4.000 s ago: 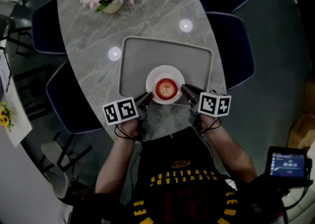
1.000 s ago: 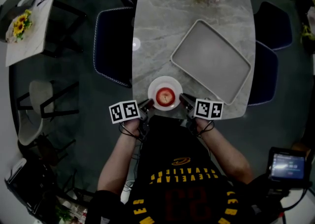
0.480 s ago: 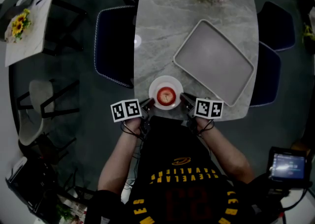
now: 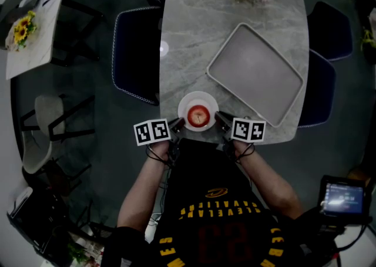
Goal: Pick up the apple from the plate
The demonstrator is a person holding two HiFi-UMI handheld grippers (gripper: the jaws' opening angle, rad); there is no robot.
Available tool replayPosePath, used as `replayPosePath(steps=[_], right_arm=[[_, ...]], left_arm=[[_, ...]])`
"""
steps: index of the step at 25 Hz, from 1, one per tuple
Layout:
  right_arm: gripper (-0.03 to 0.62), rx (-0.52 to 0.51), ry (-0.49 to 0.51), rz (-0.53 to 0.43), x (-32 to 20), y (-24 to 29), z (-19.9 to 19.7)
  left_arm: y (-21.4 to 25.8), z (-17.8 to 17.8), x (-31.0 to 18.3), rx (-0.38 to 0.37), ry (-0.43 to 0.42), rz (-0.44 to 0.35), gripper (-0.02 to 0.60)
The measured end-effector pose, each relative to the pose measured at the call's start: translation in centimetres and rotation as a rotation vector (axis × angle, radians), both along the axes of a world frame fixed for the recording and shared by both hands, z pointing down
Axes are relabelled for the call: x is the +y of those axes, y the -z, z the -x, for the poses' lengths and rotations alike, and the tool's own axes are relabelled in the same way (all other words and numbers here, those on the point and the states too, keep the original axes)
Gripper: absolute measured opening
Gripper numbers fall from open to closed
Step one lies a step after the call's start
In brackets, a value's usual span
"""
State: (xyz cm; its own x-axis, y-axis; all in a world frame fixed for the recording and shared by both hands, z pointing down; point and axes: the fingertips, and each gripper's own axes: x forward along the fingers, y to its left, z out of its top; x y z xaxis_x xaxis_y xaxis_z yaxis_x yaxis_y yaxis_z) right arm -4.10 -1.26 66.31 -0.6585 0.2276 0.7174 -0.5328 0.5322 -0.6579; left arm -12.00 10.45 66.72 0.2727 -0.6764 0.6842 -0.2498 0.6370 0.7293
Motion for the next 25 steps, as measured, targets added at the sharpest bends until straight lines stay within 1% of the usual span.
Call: replayPosePath(steps=[7, 12, 15, 18, 20, 22, 25], right_arm=[[0.046, -0.002, 0.006, -0.007, 0.0, -0.3, 0.0], [0.048, 0.003, 0.060, -0.040, -0.1, -0.5, 0.1], [0.048, 0.018, 0.080, -0.079, -0.4, -0.4, 0.1], [0.048, 0.031, 0.052, -0.124, -1.6, 0.0, -0.3], [0.048, 0.034, 0.018, -0.146, -2.8, 0.4, -0.8], [0.048, 0.026, -0.018, -0.173, -4.0, 1.1, -1.3], [0.046, -0.042, -0.039, -0.223, -5.4, 3.5, -1.3]], left_arm=[[0.0, 0.1, -0.1, -0.026, -0.018, 0.003, 0.031], [0.2, 0.2, 0.1, -0.062, -0.024, 0.003, 0.031], [0.4, 0.8, 0.6, -0.071, -0.014, 0.003, 0.031], [1.0, 1.6, 1.2, -0.077, 0.008, -0.007, 0.031], [1.6, 2.4, 1.5, -0.094, 0.034, -0.018, 0.031], [2.5, 3.2, 1.7, -0.124, 0.062, -0.030, 0.031], [4.3, 4.2, 1.6, -0.201, 0.091, -0.058, 0.031]])
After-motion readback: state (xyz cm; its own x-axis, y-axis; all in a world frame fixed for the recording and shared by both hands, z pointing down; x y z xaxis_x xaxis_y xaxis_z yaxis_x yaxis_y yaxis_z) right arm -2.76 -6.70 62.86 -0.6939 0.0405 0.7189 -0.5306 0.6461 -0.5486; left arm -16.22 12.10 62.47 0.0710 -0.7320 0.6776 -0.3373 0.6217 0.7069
